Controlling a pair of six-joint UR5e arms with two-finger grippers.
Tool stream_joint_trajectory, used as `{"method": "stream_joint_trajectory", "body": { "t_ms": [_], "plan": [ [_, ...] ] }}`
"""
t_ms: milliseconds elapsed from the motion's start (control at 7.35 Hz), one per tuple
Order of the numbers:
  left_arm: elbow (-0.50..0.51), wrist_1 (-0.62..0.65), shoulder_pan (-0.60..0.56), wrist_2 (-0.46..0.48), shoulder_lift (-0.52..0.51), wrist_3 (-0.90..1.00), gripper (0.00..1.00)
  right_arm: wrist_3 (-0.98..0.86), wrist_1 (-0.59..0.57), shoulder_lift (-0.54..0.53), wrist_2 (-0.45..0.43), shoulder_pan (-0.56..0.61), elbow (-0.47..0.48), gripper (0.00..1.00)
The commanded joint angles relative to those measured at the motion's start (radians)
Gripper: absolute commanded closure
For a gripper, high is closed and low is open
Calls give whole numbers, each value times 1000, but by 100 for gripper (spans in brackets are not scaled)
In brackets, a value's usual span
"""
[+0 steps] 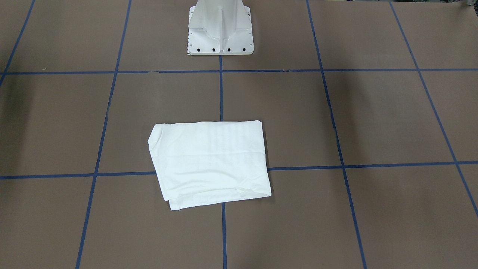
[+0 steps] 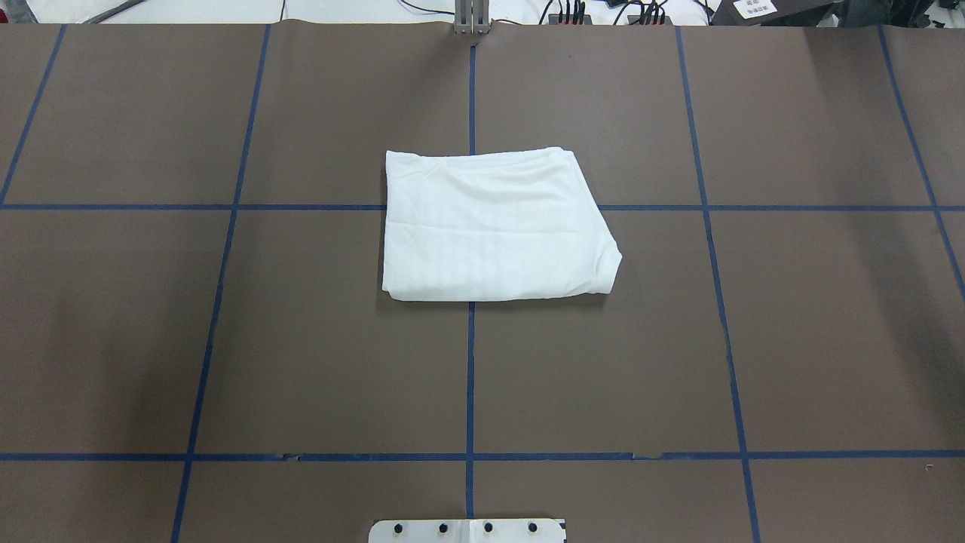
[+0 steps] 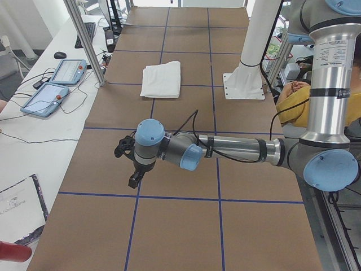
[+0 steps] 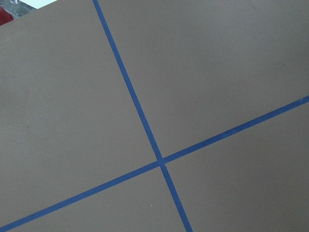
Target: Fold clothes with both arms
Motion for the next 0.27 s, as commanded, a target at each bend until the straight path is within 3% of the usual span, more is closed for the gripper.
{"method": "stream_joint_trajectory", "body": {
  "t_ms": [0, 136],
  "plan": [
    [-1, -2, 0, 1, -11, 2, 0, 1, 0, 0, -1, 0, 6, 0],
    [-3, -11, -1, 1, -9, 2, 0, 1, 0, -3, -1, 0, 6, 0]
  ]
}}
